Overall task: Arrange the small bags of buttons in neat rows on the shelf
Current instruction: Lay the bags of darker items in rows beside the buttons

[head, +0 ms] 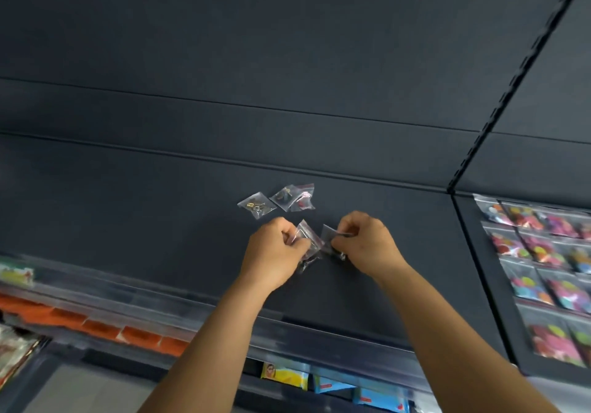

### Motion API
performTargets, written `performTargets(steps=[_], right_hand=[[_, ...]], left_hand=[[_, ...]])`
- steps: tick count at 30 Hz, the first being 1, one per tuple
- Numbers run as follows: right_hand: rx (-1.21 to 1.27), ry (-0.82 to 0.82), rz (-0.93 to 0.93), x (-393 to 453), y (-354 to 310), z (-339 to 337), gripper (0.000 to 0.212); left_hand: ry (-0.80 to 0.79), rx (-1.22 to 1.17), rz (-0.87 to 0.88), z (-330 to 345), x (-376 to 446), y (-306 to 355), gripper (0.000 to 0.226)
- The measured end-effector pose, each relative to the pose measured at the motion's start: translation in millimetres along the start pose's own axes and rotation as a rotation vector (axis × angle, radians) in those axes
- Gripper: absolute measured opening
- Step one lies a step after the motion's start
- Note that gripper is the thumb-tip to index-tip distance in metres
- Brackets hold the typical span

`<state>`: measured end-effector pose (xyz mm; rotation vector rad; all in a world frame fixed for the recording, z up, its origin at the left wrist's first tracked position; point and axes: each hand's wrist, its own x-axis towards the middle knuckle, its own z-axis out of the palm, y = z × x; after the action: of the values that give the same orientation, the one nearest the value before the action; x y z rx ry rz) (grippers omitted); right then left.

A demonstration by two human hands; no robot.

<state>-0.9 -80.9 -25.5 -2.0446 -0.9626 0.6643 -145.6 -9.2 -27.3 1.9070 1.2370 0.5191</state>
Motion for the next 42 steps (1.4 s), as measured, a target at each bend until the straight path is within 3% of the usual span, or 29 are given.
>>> performTargets(steps=[5,9,15,19,27,33,42], right_hand=[[0.467,0.044,0.065,-12.6,1.8,-9.9,0.026],[0.614,0.084,0.036,-28.3,6.7,-33.9,0.031],[0.579,0.118,0.010,-57.7,29.5,-86.0,0.026],[0.610,0.195,0.034,-78.2,54.1,-127.7,0.015],[0.652,0.488,0.127,-130.6,116.4,-223.1,0.008],[0.670,0.686,0.135,-175.3,172.9,-303.8,0.009],[0.630,0.891,0.156,-237.3,242.1,-393.1,0.007]], left_hand=[[-0.075,-0.288,0.034,4.1,-4.8,15.9,0.006],[-0.169,-0.452,0.065,18.1,-10.7,42.4,0.007],[-0.324,-0.510,0.148,59.7,-23.2,84.9,0.004],[-0.345,-0.526,0.194,94.9,-37.5,118.9,0.011],[-0.466,-0.491,0.312,188.1,-94.7,195.4,0.003],[-0.662,-0.429,0.295,264.7,-151.0,248.4,0.016],[-0.754,-0.465,0.296,366.9,-228.4,317.7,0.025]])
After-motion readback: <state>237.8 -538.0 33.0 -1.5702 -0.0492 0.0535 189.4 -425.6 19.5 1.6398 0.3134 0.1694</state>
